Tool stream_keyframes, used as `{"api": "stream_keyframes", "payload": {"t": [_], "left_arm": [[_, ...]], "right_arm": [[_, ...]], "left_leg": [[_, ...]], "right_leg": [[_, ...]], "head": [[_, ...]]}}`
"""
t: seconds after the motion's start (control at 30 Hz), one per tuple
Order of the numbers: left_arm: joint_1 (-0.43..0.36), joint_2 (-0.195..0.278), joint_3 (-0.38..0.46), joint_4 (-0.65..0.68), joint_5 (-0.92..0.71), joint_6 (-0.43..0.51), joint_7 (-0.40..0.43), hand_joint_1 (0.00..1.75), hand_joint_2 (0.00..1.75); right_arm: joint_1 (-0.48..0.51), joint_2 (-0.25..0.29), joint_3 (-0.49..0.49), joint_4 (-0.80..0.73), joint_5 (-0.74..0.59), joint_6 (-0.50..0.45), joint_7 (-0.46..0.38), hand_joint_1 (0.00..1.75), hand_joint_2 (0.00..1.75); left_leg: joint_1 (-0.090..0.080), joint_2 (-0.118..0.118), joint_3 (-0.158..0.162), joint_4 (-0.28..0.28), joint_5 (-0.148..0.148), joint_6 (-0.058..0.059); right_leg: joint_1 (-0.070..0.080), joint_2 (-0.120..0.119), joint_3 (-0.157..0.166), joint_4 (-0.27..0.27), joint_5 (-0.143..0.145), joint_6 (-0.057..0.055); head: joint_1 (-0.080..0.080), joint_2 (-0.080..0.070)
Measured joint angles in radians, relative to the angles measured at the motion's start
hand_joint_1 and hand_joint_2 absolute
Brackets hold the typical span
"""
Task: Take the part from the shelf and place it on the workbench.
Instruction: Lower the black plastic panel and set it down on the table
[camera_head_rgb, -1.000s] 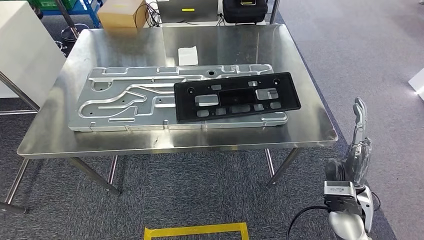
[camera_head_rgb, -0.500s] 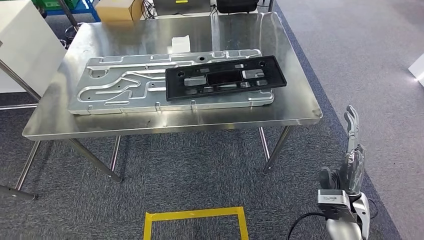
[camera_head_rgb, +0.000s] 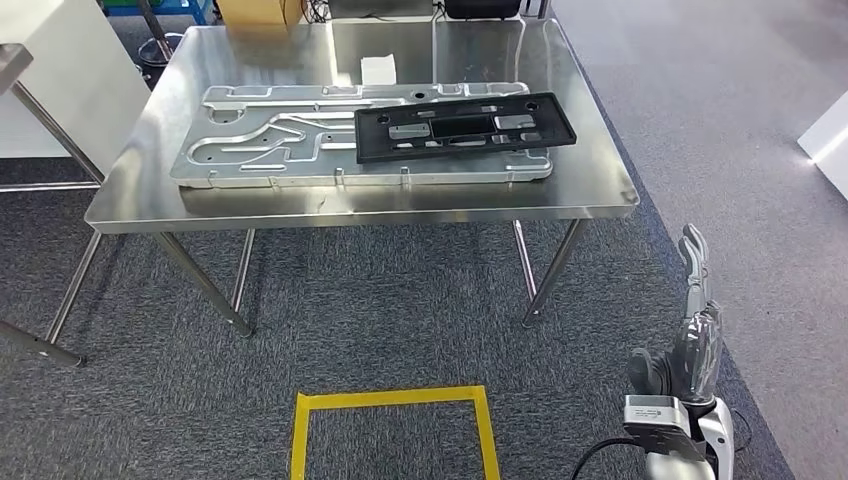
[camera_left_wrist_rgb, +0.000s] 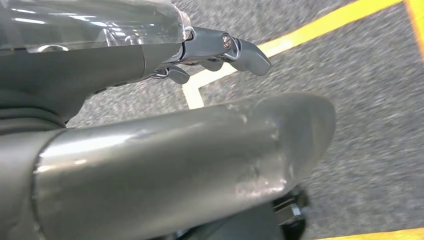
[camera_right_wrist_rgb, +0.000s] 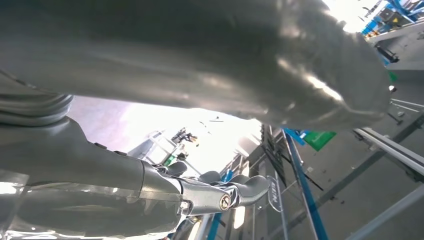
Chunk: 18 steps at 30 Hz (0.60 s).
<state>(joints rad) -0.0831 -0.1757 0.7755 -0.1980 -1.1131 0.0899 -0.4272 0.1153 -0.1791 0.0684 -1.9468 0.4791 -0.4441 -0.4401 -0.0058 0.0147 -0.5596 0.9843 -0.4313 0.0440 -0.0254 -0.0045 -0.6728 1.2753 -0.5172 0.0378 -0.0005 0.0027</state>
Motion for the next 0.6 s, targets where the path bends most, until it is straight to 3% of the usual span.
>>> {"api": "stream_keyframes", "payload": {"t": [0.03, 0.1, 0.13, 0.17, 0.23, 0.27, 0.3, 0.37, 0.4, 0.43, 0.47, 0.5, 0.53, 0.6], "left_arm": [[0.000, 0.000, 0.000, 0.000, 0.000, 0.000, 0.001, 0.00, 0.00], [-0.001, -0.001, 0.000, 0.000, -0.001, 0.000, 0.002, 0.00, 0.00], [-0.001, -0.001, 0.000, 0.000, -0.001, 0.000, 0.002, 0.00, 0.00], [-0.001, -0.001, 0.000, 0.000, -0.001, 0.000, 0.003, 0.00, 0.00], [0.001, 0.000, 0.000, 0.000, -0.003, 0.001, 0.004, 0.00, 0.00], [0.002, 0.000, 0.000, 0.000, -0.004, 0.001, 0.005, 0.00, 0.00], [0.003, 0.000, 0.000, 0.000, -0.005, 0.002, 0.006, 0.00, 0.00], [0.006, 0.001, 0.000, 0.000, -0.007, 0.003, 0.008, 0.00, 0.00], [0.007, 0.001, 0.000, 0.000, -0.008, 0.003, 0.008, 0.00, 0.00], [0.007, 0.001, 0.000, 0.000, -0.008, 0.003, 0.008, 0.00, 0.00], [0.007, 0.001, 0.000, 0.000, -0.008, 0.003, 0.008, 0.00, 0.00], [0.006, 0.001, 0.000, 0.000, -0.008, 0.004, 0.008, 0.00, 0.00], [0.006, 0.001, 0.000, 0.000, -0.008, 0.004, 0.008, 0.00, 0.00], [0.002, 0.002, 0.000, 0.000, -0.008, 0.005, 0.008, 0.00, 0.00]], "right_arm": [[0.000, 0.000, 0.000, 0.000, 0.000, 0.000, 0.000, 0.00, 0.00], [0.000, 0.001, 0.001, 0.000, 0.000, -0.001, 0.001, 0.00, 0.00], [0.000, 0.001, 0.001, 0.000, -0.001, -0.002, 0.002, 0.00, 0.00], [0.002, 0.002, 0.002, 0.000, -0.001, -0.003, 0.002, 0.00, 0.00], [0.007, 0.004, 0.003, 0.000, -0.001, -0.004, 0.002, 0.00, 0.00], [0.009, 0.006, 0.003, 0.001, -0.002, -0.005, 0.002, 0.00, 0.00], [0.010, 0.008, 0.004, 0.002, -0.002, -0.005, 0.002, 0.00, 0.00], [0.012, 0.013, 0.006, 0.003, -0.002, -0.004, 0.001, 0.00, 0.00], [0.013, 0.015, 0.007, 0.004, -0.001, -0.004, 0.001, 0.00, 0.00], [0.014, 0.017, 0.008, 0.005, -0.001, -0.005, 0.001, 0.00, 0.00], [0.014, 0.019, 0.009, 0.006, 0.000, -0.005, 0.001, 0.00, 0.00], [0.015, 0.021, 0.010, 0.008, 0.000, -0.005, 0.000, 0.00, 0.00], [0.015, 0.023, 0.010, 0.008, 0.000, -0.005, 0.000, 0.00, 0.00], [0.016, 0.025, 0.012, 0.008, 0.000, -0.005, 0.000, 0.00, 0.00]], "left_leg": [[0.000, 0.000, -0.019, 0.011, 0.008, -0.004], [-0.002, -0.002, -0.050, 0.032, 0.019, -0.014], [-0.003, -0.002, -0.060, 0.040, 0.025, -0.020], [-0.003, -0.003, -0.066, 0.044, 0.033, -0.026], [0.000, -0.004, -0.076, 0.046, 0.043, -0.039], [0.002, -0.005, -0.085, 0.057, 0.026, -0.045], [0.004, -0.006, -0.099, 0.086, -0.011, -0.051], [0.008, -0.007, -0.131, 0.195, -0.116, -0.060], [0.009, -0.007, -0.141, 0.258, -0.154, -0.063], [0.010, -0.007, -0.142, 0.304, -0.166, -0.064], [0.010, -0.007, -0.127, 0.322, -0.154, -0.064], [0.009, -0.007, -0.096, 0.305, -0.125, -0.062], [0.008, -0.007, -0.047, 0.257, -0.096, -0.057], [0.003, -0.008, 0.070, 0.102, -0.093, -0.041]], "right_leg": [[-0.002, 0.000, 0.048, -0.051, 0.020, 0.000], [0.000, 0.000, 0.150, -0.188, 0.006, -0.004], [0.002, 0.001, 0.180, -0.238, -0.012, -0.008], [0.006, 0.002, 0.191, -0.263, -0.024, -0.014], [0.006, 0.000, 0.178, -0.271, -0.013, -0.030], [0.005, -0.001, 0.167, -0.272, -0.001, -0.038], [0.003, -0.003, 0.153, -0.273, 0.012, -0.046], [0.004, -0.004, 0.121, -0.272, 0.038, -0.054], [0.005, -0.004, 0.103, -0.271, 0.052, -0.055], [0.007, -0.005, 0.086, -0.271, 0.065, -0.055], [0.008, -0.005, 0.068, -0.270, 0.078, -0.053], [0.009, -0.005, 0.052, -0.268, 0.090, -0.052], [0.010, -0.005, 0.038, -0.267, 0.102, -0.050], [0.012, -0.006, 0.020, -0.264, 0.123, -0.043]], "head": [[0.000, 0.000], [0.001, 0.000], [0.001, 0.000], [0.001, 0.000], [0.002, 0.000], [0.002, 0.000], [0.001, 0.000], [-0.003, 0.000], [-0.004, 0.000], [-0.004, 0.000], [-0.004, 0.000], [-0.004, 0.000], [-0.004, 0.000], [-0.003, 0.000]]}}
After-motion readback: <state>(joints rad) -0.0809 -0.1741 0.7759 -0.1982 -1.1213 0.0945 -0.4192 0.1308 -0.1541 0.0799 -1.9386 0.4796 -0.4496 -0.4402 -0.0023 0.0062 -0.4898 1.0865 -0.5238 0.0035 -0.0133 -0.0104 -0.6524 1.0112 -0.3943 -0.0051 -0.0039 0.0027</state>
